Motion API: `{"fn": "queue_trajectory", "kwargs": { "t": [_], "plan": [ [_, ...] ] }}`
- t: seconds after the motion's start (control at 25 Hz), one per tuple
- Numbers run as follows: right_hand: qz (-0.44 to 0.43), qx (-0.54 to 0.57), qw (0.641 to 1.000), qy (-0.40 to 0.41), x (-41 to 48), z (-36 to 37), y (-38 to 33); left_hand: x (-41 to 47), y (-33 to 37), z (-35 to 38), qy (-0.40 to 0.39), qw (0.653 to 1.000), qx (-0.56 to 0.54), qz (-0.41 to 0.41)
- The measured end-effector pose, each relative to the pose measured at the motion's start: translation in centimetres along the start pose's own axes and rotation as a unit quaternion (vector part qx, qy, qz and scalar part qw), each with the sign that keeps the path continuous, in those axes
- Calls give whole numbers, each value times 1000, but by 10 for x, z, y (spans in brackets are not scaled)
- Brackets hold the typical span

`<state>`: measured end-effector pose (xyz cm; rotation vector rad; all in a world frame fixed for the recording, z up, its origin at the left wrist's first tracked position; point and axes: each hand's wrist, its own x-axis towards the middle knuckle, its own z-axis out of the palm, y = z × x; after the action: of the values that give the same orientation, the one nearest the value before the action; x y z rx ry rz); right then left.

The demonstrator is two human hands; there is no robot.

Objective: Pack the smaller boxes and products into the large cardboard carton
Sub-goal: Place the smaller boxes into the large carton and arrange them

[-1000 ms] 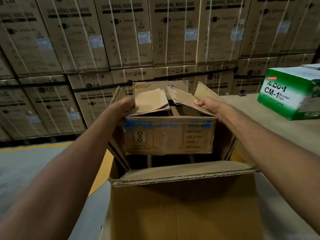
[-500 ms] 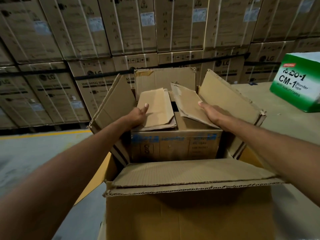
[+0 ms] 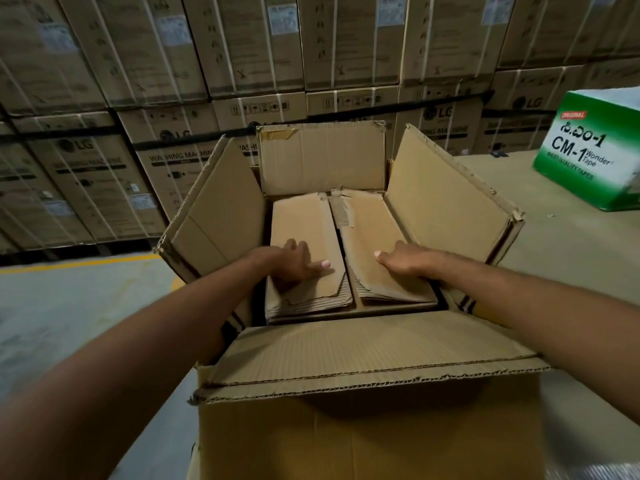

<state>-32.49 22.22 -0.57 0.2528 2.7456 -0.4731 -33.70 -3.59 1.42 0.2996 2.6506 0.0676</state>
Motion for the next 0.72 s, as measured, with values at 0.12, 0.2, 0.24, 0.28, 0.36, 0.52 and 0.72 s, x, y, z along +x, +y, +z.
{"fn": "queue_trajectory", "kwargs": {
  "t": [0.12, 0.2, 0.24, 0.28, 0.36, 0.52, 0.72],
  "plan": [
    [-180, -105, 975, 73, -12, -16, -25, -2, 16, -7, 47, 992, 44, 111],
    [-266, -111, 957, 17, -23, -22, -43, -8, 29, -7, 55, 977, 99, 181],
    [-271, -117, 955, -16, -28, -23, -50, -14, 35, -7, 53, 967, 145, 202],
    [-264, -138, 954, -29, -31, -23, -54, -16, 38, -6, 54, 957, 188, 215],
    [-261, -220, 940, 8, -40, -27, -61, -23, 39, -11, 72, 948, 217, 223],
    [-238, -357, 888, 164, -66, -61, -72, -45, 36, -47, 170, 954, 155, 193],
    [-106, -514, 828, 198, -70, -86, -50, -80, 6, -87, 275, 913, 300, 9]
  ]
}}
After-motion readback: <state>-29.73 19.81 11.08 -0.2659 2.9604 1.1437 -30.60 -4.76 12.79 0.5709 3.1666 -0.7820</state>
